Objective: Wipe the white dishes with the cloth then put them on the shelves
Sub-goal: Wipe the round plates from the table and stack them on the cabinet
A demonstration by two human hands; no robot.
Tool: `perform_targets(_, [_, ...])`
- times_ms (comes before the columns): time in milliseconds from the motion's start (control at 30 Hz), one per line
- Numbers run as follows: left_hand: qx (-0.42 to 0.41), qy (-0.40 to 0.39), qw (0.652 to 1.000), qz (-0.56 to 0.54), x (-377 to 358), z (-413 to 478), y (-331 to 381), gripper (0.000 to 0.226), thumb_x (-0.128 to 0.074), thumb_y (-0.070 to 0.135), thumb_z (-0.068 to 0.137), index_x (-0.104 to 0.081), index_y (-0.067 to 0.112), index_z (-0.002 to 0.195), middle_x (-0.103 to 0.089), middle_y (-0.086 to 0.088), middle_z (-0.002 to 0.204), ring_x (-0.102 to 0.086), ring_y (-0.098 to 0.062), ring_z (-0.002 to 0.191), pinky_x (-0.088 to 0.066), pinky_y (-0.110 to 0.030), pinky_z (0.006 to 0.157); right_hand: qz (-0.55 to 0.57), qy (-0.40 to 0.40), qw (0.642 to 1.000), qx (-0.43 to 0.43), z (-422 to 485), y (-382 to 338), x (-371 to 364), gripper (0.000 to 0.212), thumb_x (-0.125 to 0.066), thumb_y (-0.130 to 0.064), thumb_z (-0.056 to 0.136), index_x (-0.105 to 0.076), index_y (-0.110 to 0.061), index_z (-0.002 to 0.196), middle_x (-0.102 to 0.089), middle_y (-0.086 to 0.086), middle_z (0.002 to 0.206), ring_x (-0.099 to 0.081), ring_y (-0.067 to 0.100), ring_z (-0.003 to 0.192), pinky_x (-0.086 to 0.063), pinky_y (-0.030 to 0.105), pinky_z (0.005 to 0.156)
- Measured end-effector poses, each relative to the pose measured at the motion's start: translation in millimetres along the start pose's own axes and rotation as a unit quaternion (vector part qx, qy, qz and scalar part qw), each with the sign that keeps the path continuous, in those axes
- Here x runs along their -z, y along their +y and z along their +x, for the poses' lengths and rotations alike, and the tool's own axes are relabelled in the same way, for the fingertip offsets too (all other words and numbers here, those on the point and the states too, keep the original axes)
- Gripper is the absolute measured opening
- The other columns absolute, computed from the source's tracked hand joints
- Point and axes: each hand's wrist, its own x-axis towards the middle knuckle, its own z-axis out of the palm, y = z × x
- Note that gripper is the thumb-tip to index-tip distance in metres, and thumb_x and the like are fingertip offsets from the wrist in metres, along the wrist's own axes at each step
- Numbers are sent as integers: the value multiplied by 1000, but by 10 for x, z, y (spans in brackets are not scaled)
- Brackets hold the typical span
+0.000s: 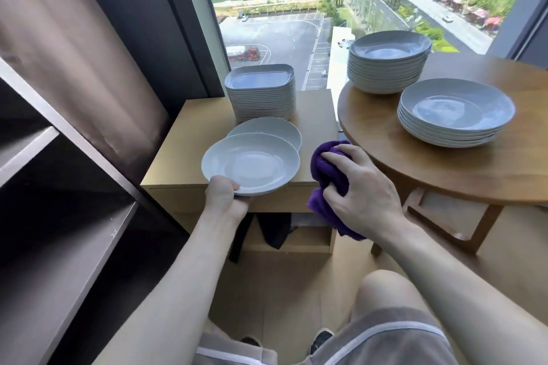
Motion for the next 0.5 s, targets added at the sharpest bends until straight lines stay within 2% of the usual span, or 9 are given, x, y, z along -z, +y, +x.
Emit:
perform_targets(100, [-8, 13, 1000, 25, -104, 78, 44, 70, -21, -19, 78, -56, 17, 127, -64, -18, 128, -64, -44, 113, -61, -58, 84, 13, 0, 1000, 3, 6, -25, 2, 54, -57, -39, 81, -58, -34, 134, -45, -17, 144, -57, 17, 118, -48, 32, 89])
perform_targets(233, [11, 61, 994, 95, -166, 187, 76, 69, -30, -15, 81, -55, 12, 140, -64, -17, 131, -63, -41, 120, -55, -55, 102, 28, -4, 1000, -3, 7, -20, 11, 53, -59, -39, 82, -58, -36, 134, -44, -19, 144, -57, 17, 117, -50, 33, 87])
perform_targets(333, [16, 87, 985, 148, -148, 239, 51, 58, -39, -12, 82, -59, 11, 130, -69, -12, 118, -67, -33, 109, -60, -41, 91, 33, -8, 999, -8, 16, -16, 14, 52, -61, -38, 83, -56, -37, 135, -41, -21, 144, -56, 16, 117, -52, 36, 89])
perform_targets(500, [34, 92, 977, 190, -167, 409, 94, 58, -39, -12, 82, -58, 7, 134, -67, -15, 126, -66, -37, 116, -58, -46, 97, 37, -12, 999, -9, 33, -2, 15, 53, -60, -39, 84, -56, -37, 136, -41, -20, 146, -56, 15, 118, -51, 35, 90])
